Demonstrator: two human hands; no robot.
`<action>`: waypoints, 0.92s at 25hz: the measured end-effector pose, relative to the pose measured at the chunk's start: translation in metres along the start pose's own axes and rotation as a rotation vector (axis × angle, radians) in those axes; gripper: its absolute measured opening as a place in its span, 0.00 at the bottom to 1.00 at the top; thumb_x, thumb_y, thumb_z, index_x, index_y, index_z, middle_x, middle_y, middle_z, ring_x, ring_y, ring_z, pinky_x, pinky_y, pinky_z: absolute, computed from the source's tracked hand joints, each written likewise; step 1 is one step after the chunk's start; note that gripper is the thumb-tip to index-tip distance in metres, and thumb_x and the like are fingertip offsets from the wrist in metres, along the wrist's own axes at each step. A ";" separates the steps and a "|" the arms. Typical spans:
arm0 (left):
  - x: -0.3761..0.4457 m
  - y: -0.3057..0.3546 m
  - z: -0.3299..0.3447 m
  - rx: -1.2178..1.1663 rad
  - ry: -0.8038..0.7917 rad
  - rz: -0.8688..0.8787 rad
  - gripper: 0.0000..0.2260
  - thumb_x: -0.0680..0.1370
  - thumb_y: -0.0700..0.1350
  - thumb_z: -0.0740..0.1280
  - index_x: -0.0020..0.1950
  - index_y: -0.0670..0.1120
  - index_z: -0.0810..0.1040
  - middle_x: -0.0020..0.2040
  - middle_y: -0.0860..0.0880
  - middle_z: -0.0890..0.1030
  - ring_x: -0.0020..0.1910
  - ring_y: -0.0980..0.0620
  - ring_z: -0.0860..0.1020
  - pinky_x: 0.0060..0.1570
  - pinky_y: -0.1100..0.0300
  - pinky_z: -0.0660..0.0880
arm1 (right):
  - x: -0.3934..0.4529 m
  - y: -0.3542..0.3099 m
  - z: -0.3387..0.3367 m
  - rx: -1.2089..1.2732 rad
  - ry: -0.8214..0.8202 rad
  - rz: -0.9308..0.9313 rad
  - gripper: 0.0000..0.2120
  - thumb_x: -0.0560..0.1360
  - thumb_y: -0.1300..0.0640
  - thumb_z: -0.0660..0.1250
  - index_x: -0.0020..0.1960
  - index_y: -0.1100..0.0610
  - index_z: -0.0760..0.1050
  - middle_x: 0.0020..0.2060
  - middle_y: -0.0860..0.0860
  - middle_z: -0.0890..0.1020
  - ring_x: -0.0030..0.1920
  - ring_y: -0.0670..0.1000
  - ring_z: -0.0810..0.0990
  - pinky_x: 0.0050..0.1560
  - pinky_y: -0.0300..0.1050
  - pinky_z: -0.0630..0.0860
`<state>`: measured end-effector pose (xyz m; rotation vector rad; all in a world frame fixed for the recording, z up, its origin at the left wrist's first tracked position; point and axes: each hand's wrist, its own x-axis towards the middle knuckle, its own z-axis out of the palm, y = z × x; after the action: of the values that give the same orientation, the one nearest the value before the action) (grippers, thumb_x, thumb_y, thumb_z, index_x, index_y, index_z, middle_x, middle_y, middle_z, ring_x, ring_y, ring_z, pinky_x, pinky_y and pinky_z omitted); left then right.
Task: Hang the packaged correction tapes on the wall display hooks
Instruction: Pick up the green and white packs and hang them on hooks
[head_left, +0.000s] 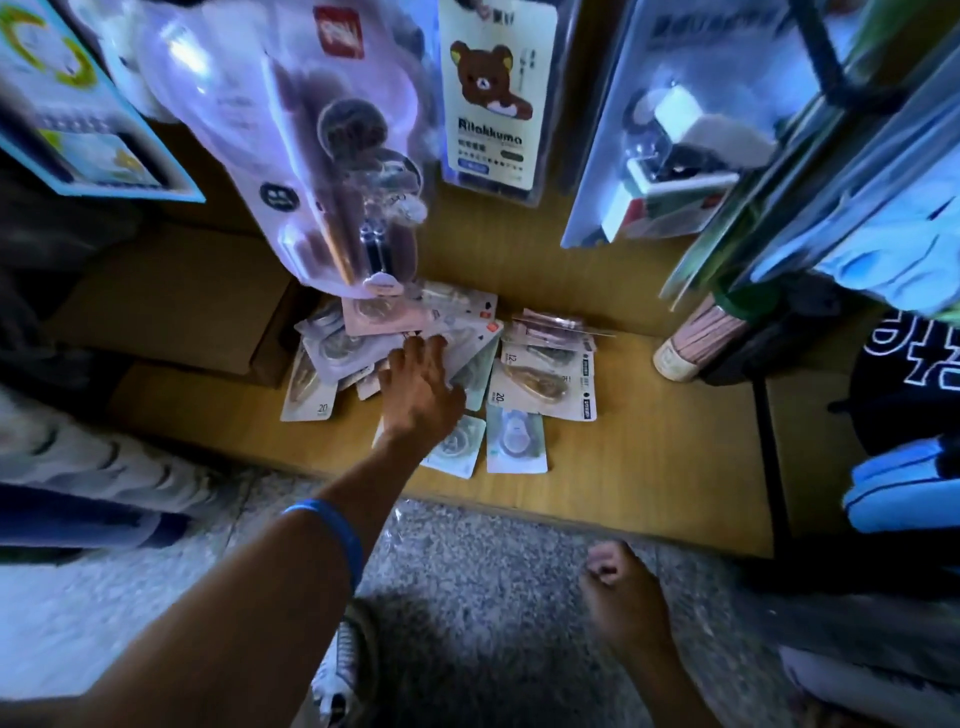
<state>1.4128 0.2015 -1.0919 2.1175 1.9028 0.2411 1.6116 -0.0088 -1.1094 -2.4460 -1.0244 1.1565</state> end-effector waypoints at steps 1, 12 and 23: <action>-0.010 0.002 0.004 -0.015 0.033 0.059 0.24 0.70 0.47 0.68 0.65 0.45 0.72 0.61 0.40 0.75 0.58 0.36 0.73 0.55 0.45 0.71 | 0.003 -0.005 0.000 0.018 0.053 -0.019 0.08 0.74 0.60 0.68 0.51 0.50 0.75 0.46 0.51 0.82 0.50 0.55 0.81 0.45 0.44 0.73; -0.074 -0.031 0.038 0.154 -0.309 0.118 0.42 0.70 0.46 0.73 0.79 0.53 0.55 0.81 0.50 0.51 0.69 0.42 0.64 0.58 0.51 0.71 | 0.031 -0.094 0.039 -0.230 0.232 -0.501 0.31 0.73 0.56 0.69 0.74 0.50 0.64 0.72 0.52 0.68 0.66 0.57 0.71 0.57 0.48 0.73; -0.093 -0.045 0.044 0.066 -0.170 0.209 0.31 0.57 0.55 0.76 0.56 0.47 0.71 0.51 0.48 0.77 0.50 0.43 0.77 0.51 0.49 0.73 | 0.044 -0.090 0.065 -0.482 0.310 -0.384 0.24 0.75 0.41 0.64 0.68 0.47 0.66 0.62 0.54 0.75 0.62 0.58 0.72 0.53 0.53 0.72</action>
<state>1.3732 0.1092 -1.1416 2.3013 1.6176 0.0386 1.5376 0.0818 -1.1329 -2.4809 -1.7201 0.4250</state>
